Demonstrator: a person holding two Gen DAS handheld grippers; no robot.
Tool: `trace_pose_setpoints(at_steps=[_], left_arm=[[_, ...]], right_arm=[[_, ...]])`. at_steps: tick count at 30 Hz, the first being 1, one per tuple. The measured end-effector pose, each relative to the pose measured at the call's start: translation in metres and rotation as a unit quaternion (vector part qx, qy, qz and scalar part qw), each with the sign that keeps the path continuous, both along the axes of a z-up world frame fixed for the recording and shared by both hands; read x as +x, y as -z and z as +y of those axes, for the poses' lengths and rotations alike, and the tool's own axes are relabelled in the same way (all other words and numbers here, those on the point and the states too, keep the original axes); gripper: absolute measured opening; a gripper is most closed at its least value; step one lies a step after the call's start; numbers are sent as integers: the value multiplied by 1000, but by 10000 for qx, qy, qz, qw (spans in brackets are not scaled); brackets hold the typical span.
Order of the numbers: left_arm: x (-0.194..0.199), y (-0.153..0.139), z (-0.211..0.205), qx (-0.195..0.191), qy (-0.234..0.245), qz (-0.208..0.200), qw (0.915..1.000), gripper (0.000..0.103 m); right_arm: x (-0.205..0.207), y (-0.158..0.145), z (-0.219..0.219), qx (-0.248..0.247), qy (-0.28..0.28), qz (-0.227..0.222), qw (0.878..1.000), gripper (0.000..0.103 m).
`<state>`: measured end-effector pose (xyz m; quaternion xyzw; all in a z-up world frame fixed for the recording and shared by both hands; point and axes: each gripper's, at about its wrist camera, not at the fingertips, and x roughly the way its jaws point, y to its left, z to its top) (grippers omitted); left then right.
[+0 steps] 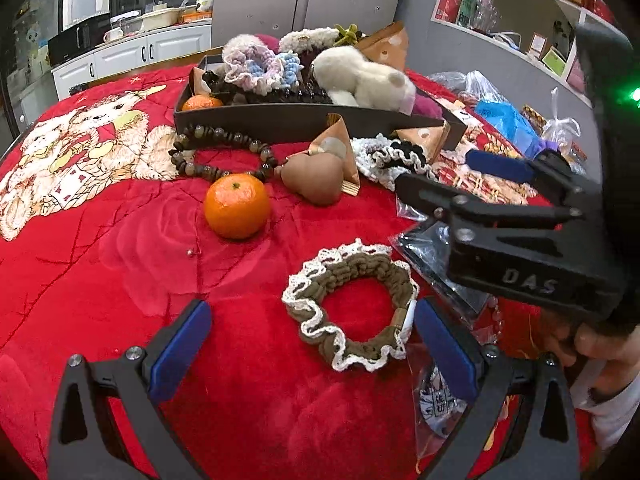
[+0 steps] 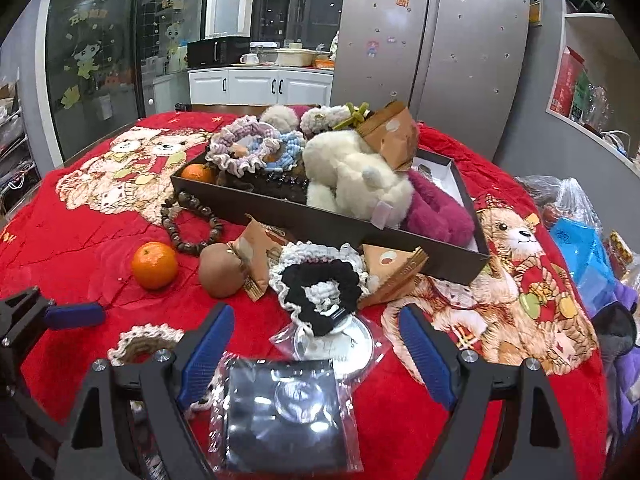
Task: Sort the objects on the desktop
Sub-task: 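Grasp the brown-white scrunchie with left tool while right tool grasps the black scrunchie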
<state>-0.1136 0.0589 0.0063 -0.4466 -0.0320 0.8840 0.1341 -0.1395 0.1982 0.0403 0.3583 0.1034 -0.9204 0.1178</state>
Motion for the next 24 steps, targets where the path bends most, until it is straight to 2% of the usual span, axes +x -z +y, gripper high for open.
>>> trace_pose_setpoints(at_steps=[7,15,18,20,21,23,24], left_arm=[[-3,2,3,-123,-3,-17,9999,103],[-4,3,4,-160,-30,-17,9999,103],[-4,3,3,-164,-51,-16,9999,103],[-4,3,3,-168,-73,-11,9998,102],[-4,2,3,-172,-86,-4,9998,100],[-3,1,1,-159,-150,46,9998,91],[-2,-1,-1,-138,-208,97,9996,75]], right_arm=[[-14,14,3,-278,75,-181,9994,87],[-19,19,-1,-261,36,-308,9992,84],[-24,23,1,-242,82,-444,9987,68],[-28,27,2,-243,141,-575,9980,42],[-28,26,4,-240,225,-537,9980,37],[-27,24,8,-372,216,-537,9976,23],[-27,24,9,-402,219,-537,9975,23]])
